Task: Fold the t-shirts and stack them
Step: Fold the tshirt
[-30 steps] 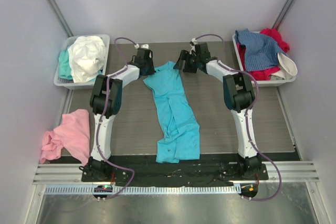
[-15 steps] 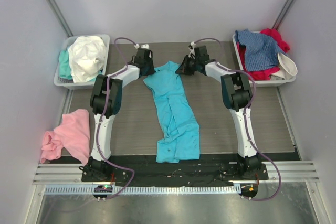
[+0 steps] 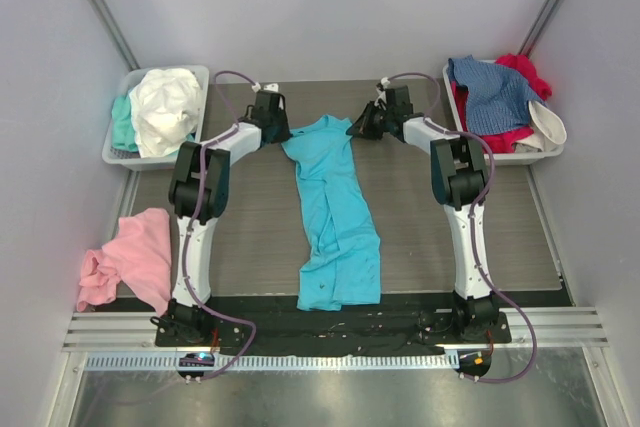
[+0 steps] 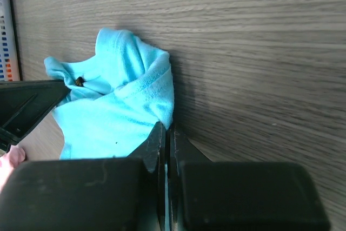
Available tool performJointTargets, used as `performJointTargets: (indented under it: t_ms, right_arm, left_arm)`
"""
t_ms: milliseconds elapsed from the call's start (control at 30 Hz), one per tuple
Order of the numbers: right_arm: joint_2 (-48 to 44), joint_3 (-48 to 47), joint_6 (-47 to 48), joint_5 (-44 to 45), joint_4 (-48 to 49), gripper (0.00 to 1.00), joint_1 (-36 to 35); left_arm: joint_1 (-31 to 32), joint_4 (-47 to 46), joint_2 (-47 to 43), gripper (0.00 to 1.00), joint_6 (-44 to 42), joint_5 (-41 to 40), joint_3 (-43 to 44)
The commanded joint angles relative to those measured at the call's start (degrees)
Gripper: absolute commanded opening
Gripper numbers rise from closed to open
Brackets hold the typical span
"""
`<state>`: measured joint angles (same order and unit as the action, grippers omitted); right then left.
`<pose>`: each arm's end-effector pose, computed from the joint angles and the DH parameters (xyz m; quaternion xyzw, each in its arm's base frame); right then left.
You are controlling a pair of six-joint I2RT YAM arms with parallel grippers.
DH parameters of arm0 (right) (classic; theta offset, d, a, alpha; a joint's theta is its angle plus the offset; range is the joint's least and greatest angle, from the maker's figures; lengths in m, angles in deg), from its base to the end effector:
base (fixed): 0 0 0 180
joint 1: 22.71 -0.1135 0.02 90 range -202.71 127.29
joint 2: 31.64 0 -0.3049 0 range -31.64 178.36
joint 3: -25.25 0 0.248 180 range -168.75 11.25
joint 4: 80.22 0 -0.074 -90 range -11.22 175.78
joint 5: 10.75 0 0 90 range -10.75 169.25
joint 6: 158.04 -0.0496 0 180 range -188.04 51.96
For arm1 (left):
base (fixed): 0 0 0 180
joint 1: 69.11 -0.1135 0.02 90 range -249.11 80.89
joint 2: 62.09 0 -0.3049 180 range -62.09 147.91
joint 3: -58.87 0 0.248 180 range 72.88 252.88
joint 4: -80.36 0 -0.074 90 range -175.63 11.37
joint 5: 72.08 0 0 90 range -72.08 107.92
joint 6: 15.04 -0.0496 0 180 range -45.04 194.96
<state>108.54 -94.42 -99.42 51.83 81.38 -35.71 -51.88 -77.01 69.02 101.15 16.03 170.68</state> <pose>0.5583 0.1523 0.1477 0.0391 0.8816 0.3562 0.3071 0.5224 -0.1603 0.1787 -0.0780 0.9099 -0.1366 0.3839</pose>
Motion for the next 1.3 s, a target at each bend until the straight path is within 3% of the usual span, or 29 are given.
performJointTargets:
  t_ms: [0,300,633,767,800,833,900,967,1033,1267]
  right_arm:
    - [-2.0,1.1,0.0,2.4,0.0,0.01,1.5]
    - [-2.1,1.3,0.1,2.3,0.1,0.01,2.0]
    - [-1.2,0.8,-0.2,1.8,0.3,0.01,2.4]
    - [-1.0,0.5,-0.4,1.3,0.2,0.01,2.3]
    - [-1.0,0.3,-0.4,1.1,0.2,0.01,2.4]
    - [-0.9,0.3,-0.4,1.0,0.1,0.01,2.4]
    - [-0.7,-0.1,-0.5,0.7,0.2,0.04,2.4]
    - [-0.6,-0.3,-0.5,0.3,0.0,0.24,2.3]
    - [-0.6,-0.9,-0.4,0.3,-0.3,0.46,2.3]
    - [-4.9,1.0,-0.4,2.4,-1.1,0.55,2.4]
  left_arm:
    - [-1.9,1.7,-2.1,0.00,-2.6,-1.2,1.4]
    - [-3.0,3.6,-0.3,0.00,-4.4,-1.5,5.2]
    - [-4.1,7.1,3.8,0.00,-6.1,-0.6,15.0]
    - [-4.1,7.8,3.2,0.00,-4.5,1.5,14.3]
    - [-4.1,7.2,2.3,0.02,-3.8,1.6,13.1]
    - [-4.1,6.2,-0.3,0.20,-3.2,1.6,9.4]
    - [-3.7,3.7,-3.6,0.33,-1.2,3.4,2.3]
    - [-3.6,0.8,-9.5,0.45,0.3,2.9,-3.4]
    - [-3.5,-0.5,-13.3,0.48,2.9,2.3,-11.6]
    - [0.0,-4.4,-29.9,0.48,6.9,0.5,-31.2]
